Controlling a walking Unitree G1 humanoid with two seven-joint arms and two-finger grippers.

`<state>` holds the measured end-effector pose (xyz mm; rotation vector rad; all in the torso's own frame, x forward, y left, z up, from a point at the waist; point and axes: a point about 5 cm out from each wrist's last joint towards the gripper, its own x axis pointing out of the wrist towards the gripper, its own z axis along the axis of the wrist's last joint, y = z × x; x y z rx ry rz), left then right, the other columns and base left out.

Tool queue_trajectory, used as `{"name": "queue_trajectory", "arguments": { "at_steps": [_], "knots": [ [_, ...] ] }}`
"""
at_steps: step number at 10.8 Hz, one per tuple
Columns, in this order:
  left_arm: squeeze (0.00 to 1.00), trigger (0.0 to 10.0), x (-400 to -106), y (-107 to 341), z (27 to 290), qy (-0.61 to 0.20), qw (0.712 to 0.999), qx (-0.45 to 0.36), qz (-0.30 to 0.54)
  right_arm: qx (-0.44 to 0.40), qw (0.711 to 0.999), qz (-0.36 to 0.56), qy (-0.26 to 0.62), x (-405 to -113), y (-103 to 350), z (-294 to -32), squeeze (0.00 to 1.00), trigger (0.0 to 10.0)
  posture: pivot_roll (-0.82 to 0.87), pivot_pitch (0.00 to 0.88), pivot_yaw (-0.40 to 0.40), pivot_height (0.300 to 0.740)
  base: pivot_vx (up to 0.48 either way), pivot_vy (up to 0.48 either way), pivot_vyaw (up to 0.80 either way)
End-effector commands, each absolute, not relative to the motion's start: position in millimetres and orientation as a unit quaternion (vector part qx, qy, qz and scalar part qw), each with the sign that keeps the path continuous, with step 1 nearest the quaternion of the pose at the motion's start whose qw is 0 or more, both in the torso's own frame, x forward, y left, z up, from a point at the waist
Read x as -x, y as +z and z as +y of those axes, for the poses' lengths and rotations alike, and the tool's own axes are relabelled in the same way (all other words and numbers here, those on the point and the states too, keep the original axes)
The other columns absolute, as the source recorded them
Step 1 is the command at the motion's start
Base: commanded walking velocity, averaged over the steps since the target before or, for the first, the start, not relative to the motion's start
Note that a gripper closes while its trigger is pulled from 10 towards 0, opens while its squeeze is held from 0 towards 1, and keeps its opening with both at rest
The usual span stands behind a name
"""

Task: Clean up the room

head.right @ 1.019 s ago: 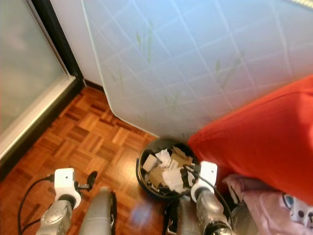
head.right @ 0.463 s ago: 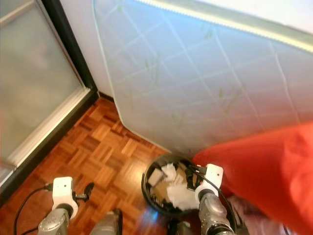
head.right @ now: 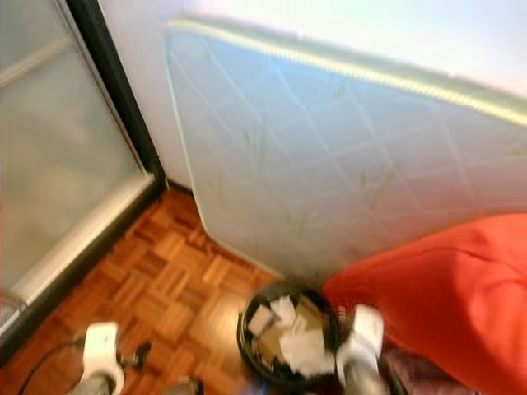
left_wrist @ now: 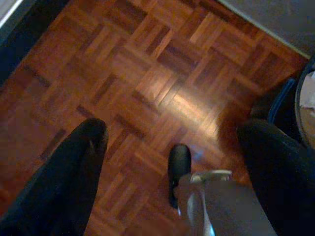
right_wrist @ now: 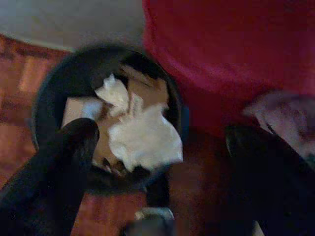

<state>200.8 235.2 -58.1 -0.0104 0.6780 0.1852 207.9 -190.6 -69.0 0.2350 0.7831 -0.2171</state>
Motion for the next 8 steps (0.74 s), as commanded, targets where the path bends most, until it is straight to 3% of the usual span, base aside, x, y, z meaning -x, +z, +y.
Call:
{"name": "queue_trajectory", "arguments": {
  "at_steps": [1, 4, 7, 8],
  "knots": [
    [0.00, 10.0, -189.8, -65.0, 237.7, 0.097, 0.928, 0.003, 0.360, -0.104, 0.906, 0.398, -0.105, -200.7, -73.4, -190.9, 0.00, 10.0, 0.22, 0.065, -0.024, 0.740, 0.000, 0.000, 0.00],
    [0.00, 10.0, -203.9, -58.6, 237.6, 0.084, 0.930, -0.004, 0.359, -0.122, 0.903, 0.391, -0.128, -199.2, -73.3, -196.5, 0.00, 10.0, 0.20, 0.000, 0.009, 0.740, 0.000, 0.000, 0.00],
    [0.00, 10.0, -210.6, -56.3, 233.3, 0.077, 0.931, -0.007, 0.356, -0.130, 0.902, 0.389, -0.134, -198.7, -73.5, -196.8, 0.00, 10.0, 0.17, 0.000, 0.013, 0.740, 0.000, 0.000, 0.00],
    [0.00, 10.0, -208.9, -57.8, 231.0, 0.080, 0.931, -0.012, 0.357, -0.129, 0.901, 0.390, -0.135, -196.8, -74.1, -198.9, 0.00, 10.0, 0.18, 0.035, 0.012, 0.740, 0.000, 0.000, 0.00]
  ]
}}
